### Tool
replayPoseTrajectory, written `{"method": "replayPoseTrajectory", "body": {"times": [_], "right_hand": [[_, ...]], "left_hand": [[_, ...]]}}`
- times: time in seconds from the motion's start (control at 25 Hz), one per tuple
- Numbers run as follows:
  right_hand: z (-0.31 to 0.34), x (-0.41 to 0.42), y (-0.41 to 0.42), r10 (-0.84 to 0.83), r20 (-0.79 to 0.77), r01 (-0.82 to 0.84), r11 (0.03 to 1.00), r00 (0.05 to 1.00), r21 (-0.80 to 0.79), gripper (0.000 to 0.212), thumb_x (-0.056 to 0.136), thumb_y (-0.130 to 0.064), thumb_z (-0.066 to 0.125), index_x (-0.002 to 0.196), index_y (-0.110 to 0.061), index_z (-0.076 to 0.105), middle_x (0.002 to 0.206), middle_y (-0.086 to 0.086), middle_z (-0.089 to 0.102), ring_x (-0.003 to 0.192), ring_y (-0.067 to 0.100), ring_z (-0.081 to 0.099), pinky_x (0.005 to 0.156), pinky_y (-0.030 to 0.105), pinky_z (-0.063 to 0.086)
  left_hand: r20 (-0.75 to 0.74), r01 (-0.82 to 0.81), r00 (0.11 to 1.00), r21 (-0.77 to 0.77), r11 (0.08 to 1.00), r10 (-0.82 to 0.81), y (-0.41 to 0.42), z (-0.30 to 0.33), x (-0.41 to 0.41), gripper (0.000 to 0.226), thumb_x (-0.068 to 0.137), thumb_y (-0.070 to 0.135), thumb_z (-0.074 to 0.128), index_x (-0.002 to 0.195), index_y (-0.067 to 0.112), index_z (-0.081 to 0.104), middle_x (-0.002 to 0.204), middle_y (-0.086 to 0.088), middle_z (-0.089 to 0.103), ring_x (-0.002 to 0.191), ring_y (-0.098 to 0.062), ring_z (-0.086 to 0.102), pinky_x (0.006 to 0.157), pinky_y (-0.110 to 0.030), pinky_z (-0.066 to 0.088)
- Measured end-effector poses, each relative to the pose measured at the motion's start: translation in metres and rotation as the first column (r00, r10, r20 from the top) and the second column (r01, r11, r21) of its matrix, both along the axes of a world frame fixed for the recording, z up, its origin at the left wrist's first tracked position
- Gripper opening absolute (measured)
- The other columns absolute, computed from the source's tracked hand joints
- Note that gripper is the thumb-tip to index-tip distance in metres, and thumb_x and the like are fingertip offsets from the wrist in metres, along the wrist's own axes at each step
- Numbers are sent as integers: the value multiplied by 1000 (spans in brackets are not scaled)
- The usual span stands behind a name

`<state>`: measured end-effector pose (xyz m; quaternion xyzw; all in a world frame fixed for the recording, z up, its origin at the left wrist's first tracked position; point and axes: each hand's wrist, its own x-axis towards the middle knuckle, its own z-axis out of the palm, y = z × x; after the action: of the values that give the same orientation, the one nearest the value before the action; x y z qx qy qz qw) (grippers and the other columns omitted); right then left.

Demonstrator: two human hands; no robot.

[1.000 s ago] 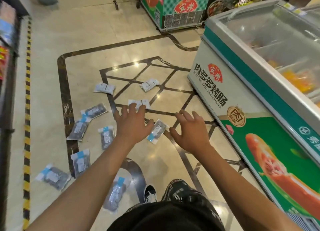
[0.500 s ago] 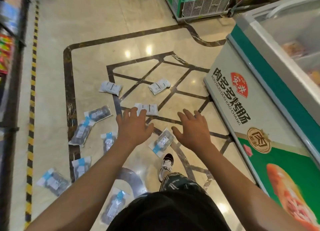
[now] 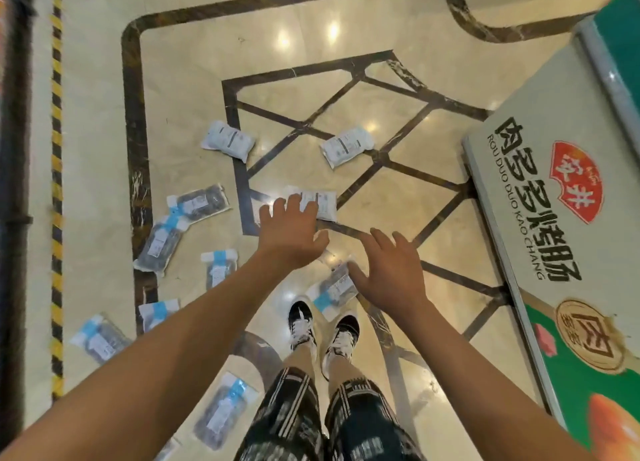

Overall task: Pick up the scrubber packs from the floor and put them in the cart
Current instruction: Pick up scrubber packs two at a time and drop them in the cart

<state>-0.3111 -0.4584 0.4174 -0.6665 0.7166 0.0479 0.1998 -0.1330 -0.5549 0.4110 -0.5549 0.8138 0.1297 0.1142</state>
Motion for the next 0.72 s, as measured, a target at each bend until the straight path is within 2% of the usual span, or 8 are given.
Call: {"method": "replayPoseTrajectory", "body": {"times": [0.08,0.24,0.32,0.4,0.48,0.56,0.64,0.72], "right_hand": [[-82,-4,-24,0,10,0,1000,1000,2,54,88,-53,54,127,-16,65,133,8,65,115,42,59,96,51,49],[-283,-5,-51,60,2,-60,991,998,123,54,83,-49,46,116,-13,70,120,10,70,106,44,63,83,51,54],[-366,-6,-51,102,-14,-98,977,995,191,46,87,-47,52,120,-18,66,124,6,66,110,39,59,88,49,50],[-451,-9,-50,162,-16,-153,958,987,243,45,91,-44,56,129,-21,58,135,4,60,123,35,51,100,50,44],[-527,-14,-52,239,2,-226,915,971,335,57,93,-45,62,143,-23,47,152,4,47,142,35,35,115,53,31],[-585,-18,-49,314,15,-285,842,949,458,83,87,-50,73,154,-23,32,163,7,30,153,37,17,122,60,14],[-622,-23,-41,374,13,-324,785,927,528,104,79,-53,80,159,-27,20,168,10,17,156,39,4,121,66,3],[-646,-27,-35,375,-17,-312,794,927,522,104,76,-59,80,157,-32,22,164,13,21,153,42,8,120,69,0]], "left_hand": [[29,43,999,16,999,-43,-30,-84,-10,59,87,61,58,126,17,63,129,-16,63,110,-40,63,93,-51,46],[113,93,988,103,990,-105,-74,-284,-24,59,92,57,53,138,21,48,142,-12,51,126,-37,53,104,-54,41],[145,103,982,137,985,-123,-85,-369,-24,56,93,52,55,137,19,47,140,-13,49,126,-37,51,104,-53,39],[173,123,974,141,982,-147,-100,-459,-24,53,93,47,58,135,16,47,137,-14,50,123,-37,52,101,-53,42],[192,151,966,133,979,-175,-118,-538,-25,48,94,37,60,135,16,47,138,-15,49,123,-36,52,100,-54,46],[169,121,975,142,983,-144,-138,-597,-29,56,94,32,61,143,17,39,150,-16,39,131,-39,44,104,-58,44],[78,35,996,191,981,-51,-152,-636,-33,75,94,52,53,156,27,21,166,-13,18,143,-48,27,109,-66,37],[49,-11,999,214,977,1,-153,-664,-36,87,86,77,33,159,39,7,170,-9,9,147,-55,13,110,-73,29]]}}
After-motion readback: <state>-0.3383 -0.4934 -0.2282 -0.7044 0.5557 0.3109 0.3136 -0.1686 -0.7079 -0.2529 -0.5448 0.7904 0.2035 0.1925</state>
